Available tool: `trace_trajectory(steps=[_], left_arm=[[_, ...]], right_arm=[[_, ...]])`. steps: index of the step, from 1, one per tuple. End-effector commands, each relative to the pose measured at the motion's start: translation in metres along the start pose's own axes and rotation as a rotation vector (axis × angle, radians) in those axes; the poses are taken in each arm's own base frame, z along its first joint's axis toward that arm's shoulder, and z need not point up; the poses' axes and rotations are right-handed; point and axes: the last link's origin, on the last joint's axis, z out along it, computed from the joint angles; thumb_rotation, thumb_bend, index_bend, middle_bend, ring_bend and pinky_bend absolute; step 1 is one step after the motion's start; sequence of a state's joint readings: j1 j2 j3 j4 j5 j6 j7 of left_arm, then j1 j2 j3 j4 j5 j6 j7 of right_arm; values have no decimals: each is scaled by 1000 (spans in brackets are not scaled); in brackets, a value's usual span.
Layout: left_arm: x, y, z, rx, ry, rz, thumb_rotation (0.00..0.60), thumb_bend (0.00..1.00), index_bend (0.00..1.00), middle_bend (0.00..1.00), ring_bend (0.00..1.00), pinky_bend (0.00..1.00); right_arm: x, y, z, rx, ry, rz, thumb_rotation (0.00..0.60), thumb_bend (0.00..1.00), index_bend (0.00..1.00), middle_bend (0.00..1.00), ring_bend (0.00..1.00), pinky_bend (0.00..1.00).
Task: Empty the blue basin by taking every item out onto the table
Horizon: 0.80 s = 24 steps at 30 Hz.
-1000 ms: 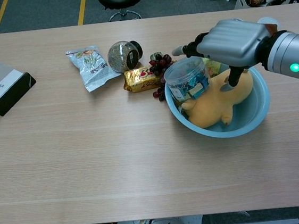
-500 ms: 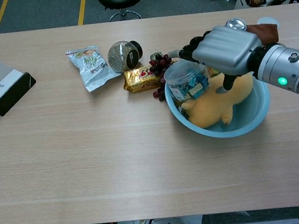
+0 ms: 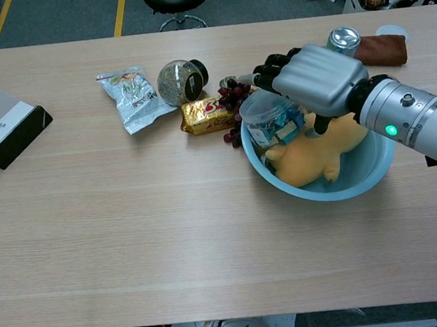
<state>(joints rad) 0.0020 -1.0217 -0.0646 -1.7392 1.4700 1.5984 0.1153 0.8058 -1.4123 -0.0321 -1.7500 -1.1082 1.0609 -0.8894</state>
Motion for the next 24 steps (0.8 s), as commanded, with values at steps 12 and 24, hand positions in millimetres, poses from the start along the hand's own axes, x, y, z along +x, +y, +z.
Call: trace_trajectory(steps=[12,24], left_arm=[[2,-4,-2,18,3,-6,600,340,344,375,300,255],[2,-2,-1,18,-1,-8,600,340,344,375,300,255]], right_arm=[[-1,-10,14,14,19,31,600,150,17,191,149,259],[4,-4,18,10,24,96,600,282,361,412,407,536]])
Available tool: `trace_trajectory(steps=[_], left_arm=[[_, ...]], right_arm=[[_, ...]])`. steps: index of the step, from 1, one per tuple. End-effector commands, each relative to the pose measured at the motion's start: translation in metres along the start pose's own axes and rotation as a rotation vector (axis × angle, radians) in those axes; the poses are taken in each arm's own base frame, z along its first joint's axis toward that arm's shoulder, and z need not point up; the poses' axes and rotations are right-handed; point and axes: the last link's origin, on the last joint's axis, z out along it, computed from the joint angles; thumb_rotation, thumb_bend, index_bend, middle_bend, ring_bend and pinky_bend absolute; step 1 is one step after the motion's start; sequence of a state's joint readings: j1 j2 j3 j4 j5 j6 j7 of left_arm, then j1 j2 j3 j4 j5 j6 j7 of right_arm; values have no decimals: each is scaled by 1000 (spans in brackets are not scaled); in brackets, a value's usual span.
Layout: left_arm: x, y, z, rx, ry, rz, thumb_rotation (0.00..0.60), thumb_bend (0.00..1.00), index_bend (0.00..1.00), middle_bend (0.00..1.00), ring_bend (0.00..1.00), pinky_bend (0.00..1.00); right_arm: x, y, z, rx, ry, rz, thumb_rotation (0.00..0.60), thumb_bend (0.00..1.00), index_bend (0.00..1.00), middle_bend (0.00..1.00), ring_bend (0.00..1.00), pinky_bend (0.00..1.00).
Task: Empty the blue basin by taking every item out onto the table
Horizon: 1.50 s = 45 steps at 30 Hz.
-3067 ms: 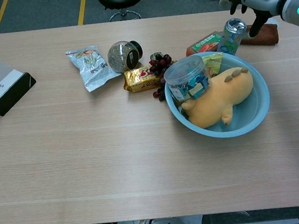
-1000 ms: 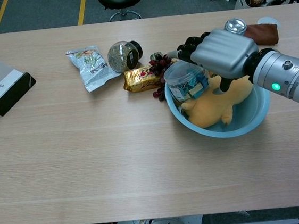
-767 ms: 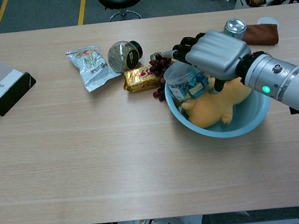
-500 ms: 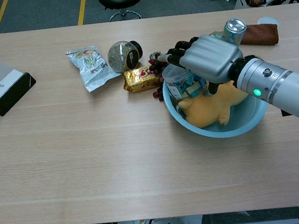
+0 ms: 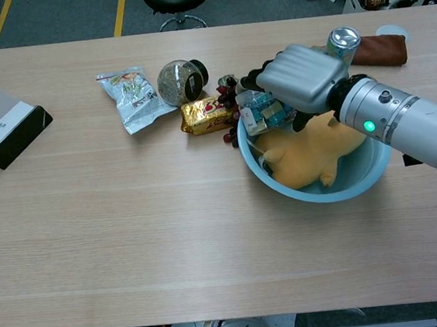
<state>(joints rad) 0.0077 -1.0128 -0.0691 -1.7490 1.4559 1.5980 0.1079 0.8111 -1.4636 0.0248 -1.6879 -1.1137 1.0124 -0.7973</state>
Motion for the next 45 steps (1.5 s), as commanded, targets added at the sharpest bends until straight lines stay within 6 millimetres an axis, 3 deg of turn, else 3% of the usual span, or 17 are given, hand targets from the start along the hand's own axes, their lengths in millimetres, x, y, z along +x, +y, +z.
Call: trace_trajectory(steps=[1,11,19,27,45], left_arm=[[0,0,0,0,0,0,600,340,344,375,300,255],[3,1,2,-10,-5,5,600,340,344,375,299,255],[6,2,2,-14,-3,7,600,340,344,375,299,255],[9,0,-1,-2,2,7,600,340,344,374,297,255],[9,-1,-5,30,11,12,600,340,341,373,295,255]], right_arm=[[2,4,0,-3,2,4,600,282,367,417,414,542],[35,22,-3,-43,65,92,600,281,374,422,428,553],[57,38,11,-98,89,76,600,281,374,422,428,553],[54,55,42,-178,43,59,600,280,374,422,428,553],[41,48,106,-255,-78,38,600,280,366,387,365,487]])
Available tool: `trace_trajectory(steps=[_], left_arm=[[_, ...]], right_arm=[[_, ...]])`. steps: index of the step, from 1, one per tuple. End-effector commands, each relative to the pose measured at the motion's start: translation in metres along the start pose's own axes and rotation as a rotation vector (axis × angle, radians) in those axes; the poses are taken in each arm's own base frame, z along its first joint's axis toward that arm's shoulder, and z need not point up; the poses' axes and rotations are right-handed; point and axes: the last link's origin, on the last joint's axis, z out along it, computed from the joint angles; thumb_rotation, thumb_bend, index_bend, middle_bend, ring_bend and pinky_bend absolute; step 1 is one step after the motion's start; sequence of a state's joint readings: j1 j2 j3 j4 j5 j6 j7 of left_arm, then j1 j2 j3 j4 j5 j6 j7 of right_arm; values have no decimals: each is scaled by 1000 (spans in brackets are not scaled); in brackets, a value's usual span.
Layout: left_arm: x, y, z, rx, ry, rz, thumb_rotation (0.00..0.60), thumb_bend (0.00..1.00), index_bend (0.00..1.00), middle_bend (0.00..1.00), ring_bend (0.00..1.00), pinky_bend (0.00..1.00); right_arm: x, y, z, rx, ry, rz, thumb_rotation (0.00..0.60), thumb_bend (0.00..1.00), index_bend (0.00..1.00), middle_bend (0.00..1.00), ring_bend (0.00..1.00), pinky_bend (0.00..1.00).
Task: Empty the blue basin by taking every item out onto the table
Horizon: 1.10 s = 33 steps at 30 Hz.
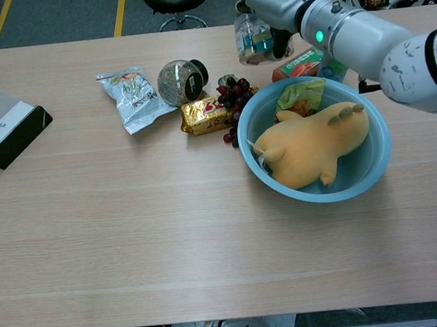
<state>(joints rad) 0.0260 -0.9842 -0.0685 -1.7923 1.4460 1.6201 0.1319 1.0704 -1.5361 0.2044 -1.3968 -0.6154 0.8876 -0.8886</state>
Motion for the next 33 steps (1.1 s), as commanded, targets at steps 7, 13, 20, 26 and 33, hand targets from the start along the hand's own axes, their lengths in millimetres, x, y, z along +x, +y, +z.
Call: trace_trajectory(steps=[7,13,20,26,33], left_arm=[[0,1,-1,9,-1,3,600,340,341,373,295,255],[2,-2,-3,22,5,5,600,340,341,373,295,255],[1,-3,-1,20,7,3,600,340,341,373,295,255],[1,-2,1,15,10,0,600,340,341,373,295,255],[2,-2,1,13,15,-1,600,340,341,373,295,255]], right_arm=[[-15,-13,19,-30,-90,-25,600,266,206,302,279,434],[-17,-17,21,-32,-129,-3,600,156,25,209,186,382],[-9,-13,17,-23,-131,33,600,97,4,190,175,378],[7,-17,-2,58,-111,93,600,96,4,190,174,377],[30,-8,-44,177,-90,109,600,96,15,207,173,378]])
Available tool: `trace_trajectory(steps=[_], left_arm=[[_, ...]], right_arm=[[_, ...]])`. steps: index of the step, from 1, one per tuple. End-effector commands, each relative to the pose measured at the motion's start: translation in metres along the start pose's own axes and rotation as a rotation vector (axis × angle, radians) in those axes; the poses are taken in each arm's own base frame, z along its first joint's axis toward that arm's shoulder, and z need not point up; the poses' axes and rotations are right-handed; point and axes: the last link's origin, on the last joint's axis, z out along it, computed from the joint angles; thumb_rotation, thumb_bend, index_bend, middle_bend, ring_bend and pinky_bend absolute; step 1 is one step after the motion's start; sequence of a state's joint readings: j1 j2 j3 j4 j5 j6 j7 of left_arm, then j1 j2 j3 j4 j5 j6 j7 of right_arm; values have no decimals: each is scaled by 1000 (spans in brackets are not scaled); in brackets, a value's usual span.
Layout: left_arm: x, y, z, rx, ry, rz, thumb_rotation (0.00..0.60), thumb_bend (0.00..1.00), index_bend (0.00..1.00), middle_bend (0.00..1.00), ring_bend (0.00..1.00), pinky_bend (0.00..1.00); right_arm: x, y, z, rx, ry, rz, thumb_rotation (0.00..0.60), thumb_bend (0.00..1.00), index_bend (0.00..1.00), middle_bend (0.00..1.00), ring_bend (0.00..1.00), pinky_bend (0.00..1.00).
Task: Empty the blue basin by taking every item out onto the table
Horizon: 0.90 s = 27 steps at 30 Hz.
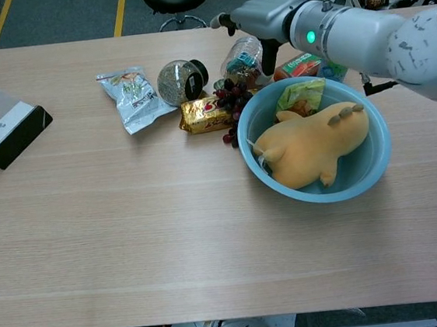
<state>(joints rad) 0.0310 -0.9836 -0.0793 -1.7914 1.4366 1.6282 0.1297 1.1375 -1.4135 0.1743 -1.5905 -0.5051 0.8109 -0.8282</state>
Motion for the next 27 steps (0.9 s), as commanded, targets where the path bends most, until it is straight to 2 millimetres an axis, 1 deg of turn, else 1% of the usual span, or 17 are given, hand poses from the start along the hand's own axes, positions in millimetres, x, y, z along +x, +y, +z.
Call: trace_trajectory(steps=[1,5,9,12,15,20,23,27], left_arm=[[0,0,0,-1,-2,1,600,340,341,373,295,255],[0,0,0,-5,-2,0,600,340,341,373,295,255],[1,0,-1,-4,-5,1,600,340,341,373,295,255],[0,0,-1,-8,-6,-2,600,340,341,373,295,255],[0,0,-1,-14,-7,-6,600,340,341,372,295,255],[-2,2,-1,-26,-10,-15,600,340,341,373,295,255],[-4,2,-2,-30,-18,-17,600,340,341,373,295,255],[-5,2,-4,-29,-23,-22,600,340,341,372,295,255]], right_arm=[[11,7,-30,65,6,1,600,96,25,210,173,379],[11,14,-57,96,-20,-15,600,78,45,220,173,379],[6,23,-79,101,-45,-32,600,31,45,224,173,379],[-2,29,-94,97,-62,-53,600,2,45,224,173,379],[-13,35,-107,86,-85,-66,600,0,45,224,173,379],[-30,46,-118,47,-122,-78,600,0,45,224,173,379],[-40,51,-118,28,-146,-80,600,0,45,224,173,379],[-51,52,-116,26,-172,-106,600,0,45,224,173,379]])
